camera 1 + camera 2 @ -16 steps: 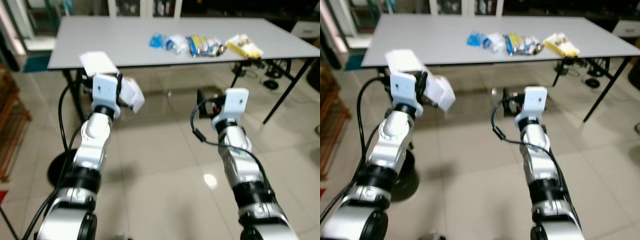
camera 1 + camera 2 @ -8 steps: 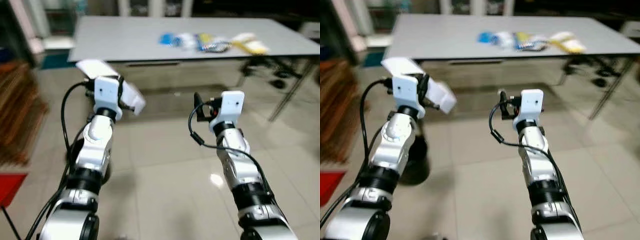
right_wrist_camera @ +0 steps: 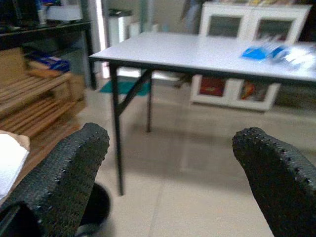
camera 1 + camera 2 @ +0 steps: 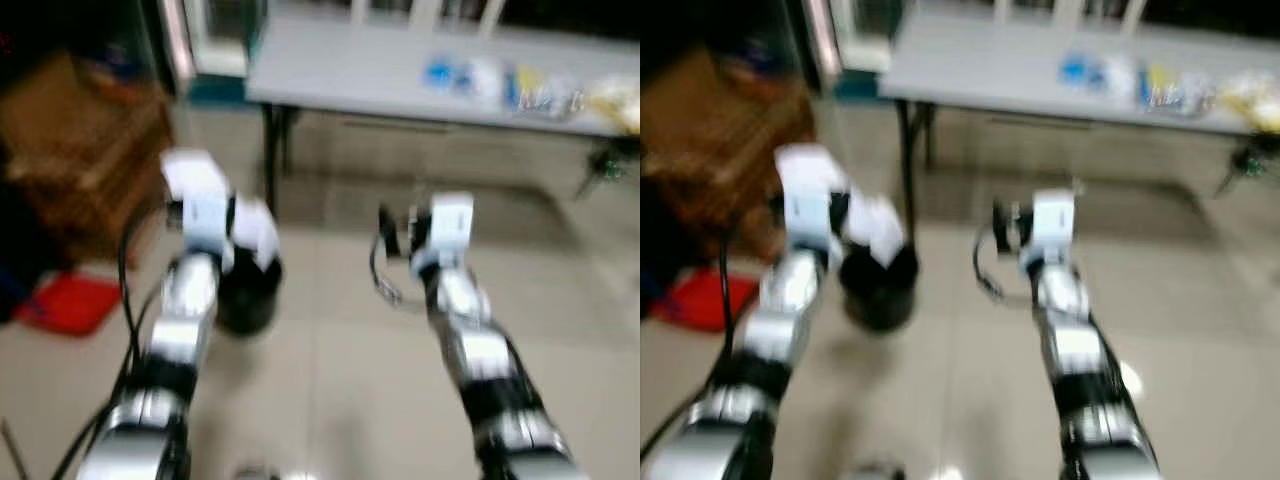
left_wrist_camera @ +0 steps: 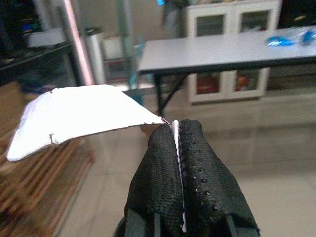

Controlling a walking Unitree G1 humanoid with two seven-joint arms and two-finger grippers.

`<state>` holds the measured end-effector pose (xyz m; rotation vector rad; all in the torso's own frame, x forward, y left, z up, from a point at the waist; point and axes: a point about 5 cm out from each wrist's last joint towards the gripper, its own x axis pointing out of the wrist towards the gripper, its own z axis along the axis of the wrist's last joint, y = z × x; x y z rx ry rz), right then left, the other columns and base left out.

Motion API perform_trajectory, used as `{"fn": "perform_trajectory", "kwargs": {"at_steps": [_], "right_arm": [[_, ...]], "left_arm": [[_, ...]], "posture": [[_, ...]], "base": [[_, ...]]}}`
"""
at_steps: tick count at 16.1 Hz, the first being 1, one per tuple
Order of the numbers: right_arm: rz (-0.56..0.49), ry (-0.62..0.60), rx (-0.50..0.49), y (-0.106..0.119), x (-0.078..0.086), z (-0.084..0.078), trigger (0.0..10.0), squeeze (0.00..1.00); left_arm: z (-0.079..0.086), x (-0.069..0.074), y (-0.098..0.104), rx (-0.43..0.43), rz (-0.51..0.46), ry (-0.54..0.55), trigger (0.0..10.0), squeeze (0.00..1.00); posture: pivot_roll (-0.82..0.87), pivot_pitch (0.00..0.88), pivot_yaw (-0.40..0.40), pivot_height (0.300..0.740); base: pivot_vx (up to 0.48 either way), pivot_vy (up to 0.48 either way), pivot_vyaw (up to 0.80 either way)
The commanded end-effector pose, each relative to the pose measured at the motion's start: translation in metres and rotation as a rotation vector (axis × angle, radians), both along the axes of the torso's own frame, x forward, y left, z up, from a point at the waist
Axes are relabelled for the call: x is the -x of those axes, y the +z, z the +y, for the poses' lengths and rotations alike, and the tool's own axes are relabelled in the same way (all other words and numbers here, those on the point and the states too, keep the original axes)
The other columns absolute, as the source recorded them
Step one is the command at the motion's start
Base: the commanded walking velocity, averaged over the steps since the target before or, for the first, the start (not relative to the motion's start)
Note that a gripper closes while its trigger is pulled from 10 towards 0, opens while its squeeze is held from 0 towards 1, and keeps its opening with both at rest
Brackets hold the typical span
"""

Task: Picking trash to rubbish bin

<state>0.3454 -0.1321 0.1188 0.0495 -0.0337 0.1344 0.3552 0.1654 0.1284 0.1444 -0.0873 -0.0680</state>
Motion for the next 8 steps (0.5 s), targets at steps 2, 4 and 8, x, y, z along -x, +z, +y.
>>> {"fn": "perform_trajectory", "kwargs": {"at_steps": [2, 4, 8], "right_arm": [[0.104, -0.015, -0.039, -0.022, 0.005, -0.01, 10.0, 0.0], [0.179, -0.015, -0.038, -0.042, 0.01, -0.013, 10.0, 0.0], [0.378, 0.012, 0.019, -0.087, 0.03, -0.017, 10.0, 0.0]], "left_arm": [[-0.005, 0.002, -0.013, 0.005, 0.048, -0.02, 10.0, 0.0], [-0.004, 0.005, -0.023, 0.014, 0.093, -0.014, 10.0, 0.0], [0.006, 0.016, -0.056, 0.01, 0.234, 0.028, 10.0, 0.0]], "posture": [[0.01, 0.046, -0.048, 0.74], [0.01, 0.046, -0.047, 0.74], [0.01, 0.043, -0.045, 0.74]], "base": [[0.0, 0.0, 0.36], [0.0, 0.0, 0.0], [0.0, 0.0, 0.0]]}}
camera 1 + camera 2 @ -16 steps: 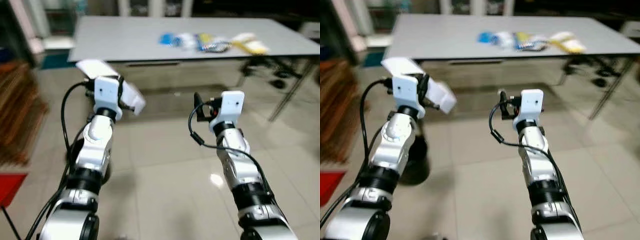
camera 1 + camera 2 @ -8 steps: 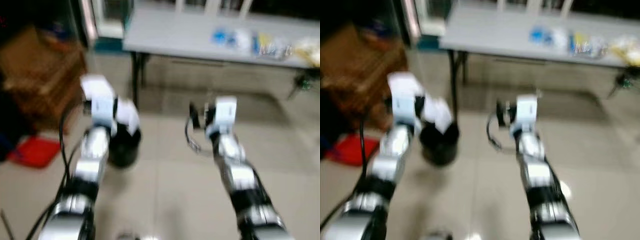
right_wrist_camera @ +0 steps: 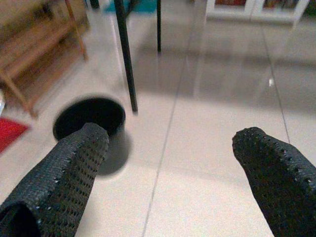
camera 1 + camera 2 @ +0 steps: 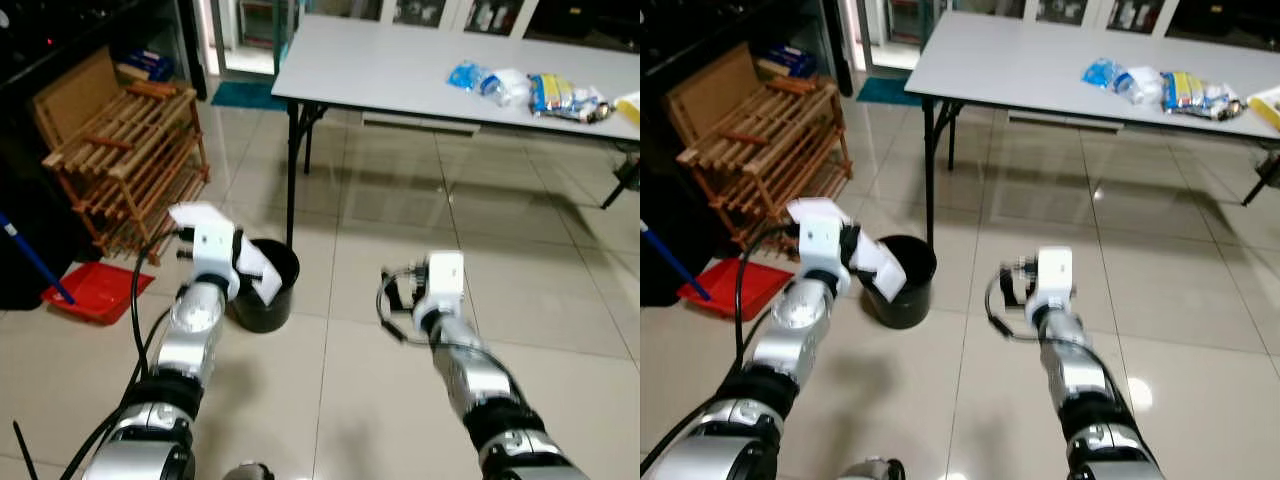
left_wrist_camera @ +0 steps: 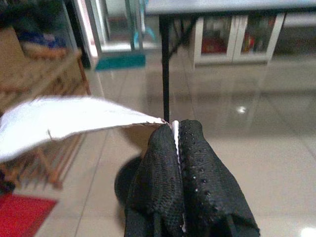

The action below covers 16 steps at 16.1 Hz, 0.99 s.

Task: Picking trash to rubbish bin

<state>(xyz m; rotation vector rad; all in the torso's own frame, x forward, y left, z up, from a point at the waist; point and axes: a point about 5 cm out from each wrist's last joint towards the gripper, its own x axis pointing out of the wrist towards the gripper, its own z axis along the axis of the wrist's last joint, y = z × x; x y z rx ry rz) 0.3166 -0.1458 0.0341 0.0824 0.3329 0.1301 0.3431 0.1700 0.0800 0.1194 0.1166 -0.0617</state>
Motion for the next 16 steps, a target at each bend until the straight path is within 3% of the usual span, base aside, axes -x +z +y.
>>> {"fn": "perform_trajectory", "kwargs": {"at_steps": [1, 5, 8, 11, 16], "right_arm": [[0.067, 0.027, 0.014, -0.014, 0.009, -0.002, 10.0, 0.0], [0.266, 0.101, 0.06, -0.054, 0.039, -0.001, 10.0, 0.0], [0.313, 0.121, 0.065, -0.063, 0.048, 0.004, 10.0, 0.0], [0.313, 0.163, 0.077, -0.065, 0.051, 0.011, 10.0, 0.0], [0.321, 0.18, 0.069, -0.066, 0.051, 0.014, 10.0, 0.0]], "left_arm": [[0.007, 0.01, -0.022, -0.007, 0.098, 0.031, 10.0, 0.0], [0.018, 0.04, -0.067, -0.062, 0.305, 0.056, 10.0, 0.0], [0.027, 0.058, -0.088, -0.074, 0.401, 0.097, 10.0, 0.0], [0.029, 0.067, -0.096, -0.074, 0.443, 0.116, 10.0, 0.0], [0.026, 0.063, -0.094, -0.071, 0.43, 0.108, 10.0, 0.0]], "posture": [[0.01, 0.042, -0.043, 0.74], [0.02, 0.04, -0.044, 0.74], [0.02, 0.041, -0.046, 0.74], [0.02, 0.039, -0.048, 0.74], [0.02, 0.041, -0.047, 0.74]], "base": [[0.262, 0.0, 0.0], [0.269, 0.0, 0.0], [0.269, 0.0, 0.0], [0.268, 0.0, 0.17], [0.268, 0.0, 0.12]]}}
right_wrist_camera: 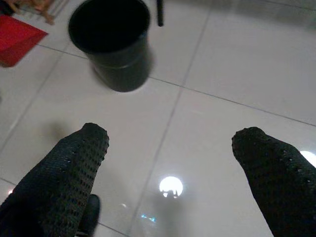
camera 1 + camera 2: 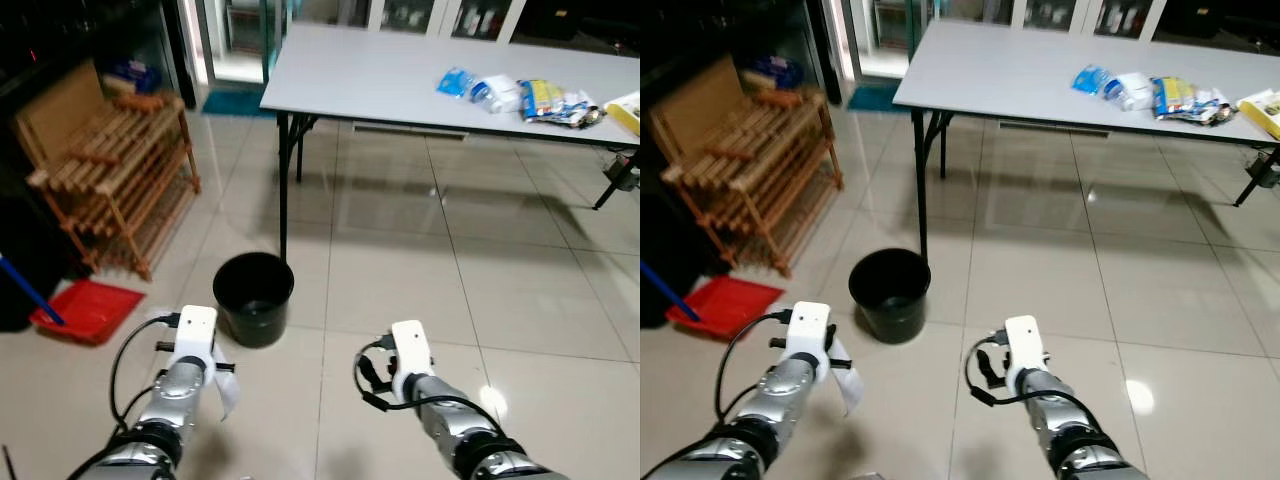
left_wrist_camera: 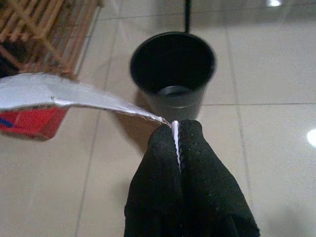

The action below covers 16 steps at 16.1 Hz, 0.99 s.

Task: Picking trash to rubbish bin

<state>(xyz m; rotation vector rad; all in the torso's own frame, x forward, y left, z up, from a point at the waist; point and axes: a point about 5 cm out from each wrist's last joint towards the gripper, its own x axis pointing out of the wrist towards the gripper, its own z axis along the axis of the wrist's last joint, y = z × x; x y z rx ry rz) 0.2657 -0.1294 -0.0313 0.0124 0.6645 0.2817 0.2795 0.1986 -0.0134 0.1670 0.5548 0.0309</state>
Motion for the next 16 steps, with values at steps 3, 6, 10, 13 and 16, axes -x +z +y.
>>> {"fn": "perform_trajectory", "kwargs": {"at_steps": [3, 6, 10, 13, 16], "right_arm": [[-0.017, -0.01, 0.021, 0.0007, -0.0008, -0.0032, 10.0, 0.0], [-0.01, -0.003, -0.002, 0.0003, -0.0002, -0.0008, 10.0, 0.0], [-0.009, 0.009, 0.005, -0.0009, 0.0014, 0.002, 10.0, 0.0], [-0.02, -0.016, -0.021, 0.001, -0.0007, 0.0026, 10.0, 0.0], [-0.022, -0.017, -0.012, 0.0016, -0.0017, 0.0018, 10.0, 0.0]], "left_arm": [[-0.0026, -0.0004, -0.0003, -0.001, 0.001, -0.007, 10.0, 0.0], [-0.0027, 0.0003, -0.001, -0.008, 0.004, -0.009, 10.0, 0.0], [-0.0033, 0.001, -0.0019, -0.013, 0.01, -0.015, 10.0, 0.0], [-0.0044, 0.0022, -0.0033, -0.013, 0.016, -0.019, 10.0, 0.0], [-0.0055, 0.0028, -0.004, -0.014, 0.019, -0.022, 10.0, 0.0]], "posture": [[0.02, 0.041, -0.046, 0.74], [0.02, 0.034, -0.042, 0.74], [0.02, 0.022, -0.041, 0.74], [0.02, 0.013, -0.041, 0.74], [0.02, 0.009, -0.044, 0.74]], "base": [[0.303, 0.0, 0.49], [0.305, 0.0, 0.27], [0.307, 0.0, 0.0], [0.277, 0.0, 0.0], [0.315, 0.0, 0.0]]}}
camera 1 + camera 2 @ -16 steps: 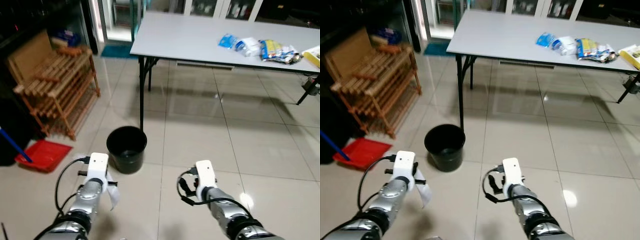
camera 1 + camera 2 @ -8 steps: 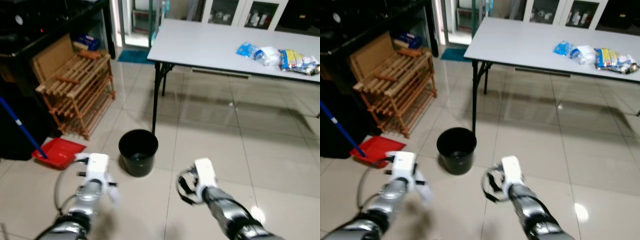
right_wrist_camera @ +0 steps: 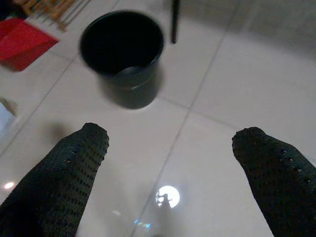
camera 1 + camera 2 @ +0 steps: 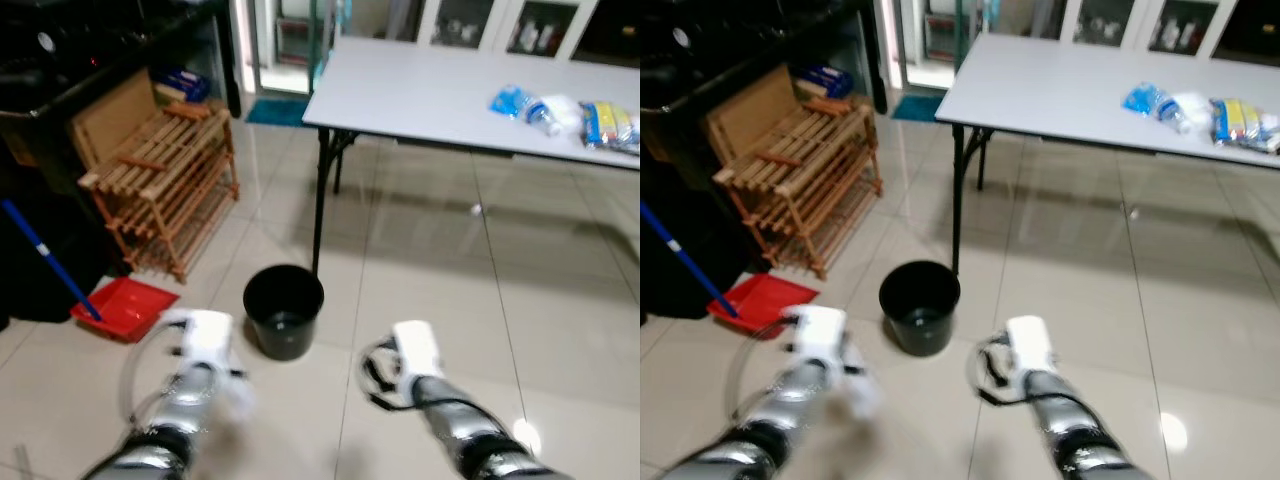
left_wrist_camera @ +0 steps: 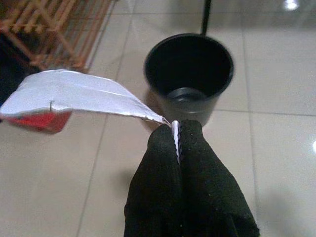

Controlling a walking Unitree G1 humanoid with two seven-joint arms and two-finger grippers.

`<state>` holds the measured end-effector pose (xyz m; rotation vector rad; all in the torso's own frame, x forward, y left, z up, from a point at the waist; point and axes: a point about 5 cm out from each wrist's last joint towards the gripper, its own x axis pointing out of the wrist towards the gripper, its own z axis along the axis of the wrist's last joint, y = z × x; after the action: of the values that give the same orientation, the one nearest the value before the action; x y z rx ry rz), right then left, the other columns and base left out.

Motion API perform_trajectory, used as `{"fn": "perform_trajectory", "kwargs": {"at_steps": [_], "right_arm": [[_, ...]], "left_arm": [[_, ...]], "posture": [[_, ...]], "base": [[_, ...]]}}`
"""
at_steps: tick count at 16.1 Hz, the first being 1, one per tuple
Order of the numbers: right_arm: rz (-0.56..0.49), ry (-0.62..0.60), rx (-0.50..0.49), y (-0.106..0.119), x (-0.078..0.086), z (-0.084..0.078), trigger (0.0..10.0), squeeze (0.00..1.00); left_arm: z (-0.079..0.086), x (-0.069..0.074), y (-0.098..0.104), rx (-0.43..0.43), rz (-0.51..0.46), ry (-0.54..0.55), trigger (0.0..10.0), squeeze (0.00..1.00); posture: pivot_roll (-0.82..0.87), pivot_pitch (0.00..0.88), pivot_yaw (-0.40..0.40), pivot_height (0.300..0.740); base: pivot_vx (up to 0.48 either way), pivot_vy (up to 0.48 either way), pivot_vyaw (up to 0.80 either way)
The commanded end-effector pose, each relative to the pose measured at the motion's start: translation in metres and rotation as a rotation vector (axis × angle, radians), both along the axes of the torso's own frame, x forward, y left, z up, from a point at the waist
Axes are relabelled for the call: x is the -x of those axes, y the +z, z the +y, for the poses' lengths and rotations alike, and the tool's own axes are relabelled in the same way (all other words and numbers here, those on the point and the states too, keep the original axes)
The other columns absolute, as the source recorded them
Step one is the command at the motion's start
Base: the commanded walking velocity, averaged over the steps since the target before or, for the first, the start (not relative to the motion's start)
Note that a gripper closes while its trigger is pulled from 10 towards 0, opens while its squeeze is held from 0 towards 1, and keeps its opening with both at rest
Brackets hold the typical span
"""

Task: Picking trash to rubbish bin

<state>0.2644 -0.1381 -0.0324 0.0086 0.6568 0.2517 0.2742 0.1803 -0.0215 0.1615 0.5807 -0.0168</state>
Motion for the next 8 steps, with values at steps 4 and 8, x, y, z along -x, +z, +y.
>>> {"fn": "perform_trajectory", "kwargs": {"at_steps": [4, 8], "right_arm": [[-0.019, 0.011, -0.032, 0.0048, -0.0055, 0.0116, 10.0, 0.0], [-0.024, 0.0, -0.035, 0.0057, -0.0067, 0.0113, 10.0, 0.0]], "left_arm": [[0.0127, -0.0035, 0.0048, -0.03, -0.013, 0.022, 10.0, 0.0], [0.0138, -0.0043, 0.0056, -0.029, -0.015, 0.031, 10.0, 0.0]], "posture": [[0.02, 0.021, -0.044, 0.74], [0.02, 0.03, -0.044, 0.74]], "base": [[0.334, 0.0, -0.4], [0.336, 0.0, 0.0]]}}
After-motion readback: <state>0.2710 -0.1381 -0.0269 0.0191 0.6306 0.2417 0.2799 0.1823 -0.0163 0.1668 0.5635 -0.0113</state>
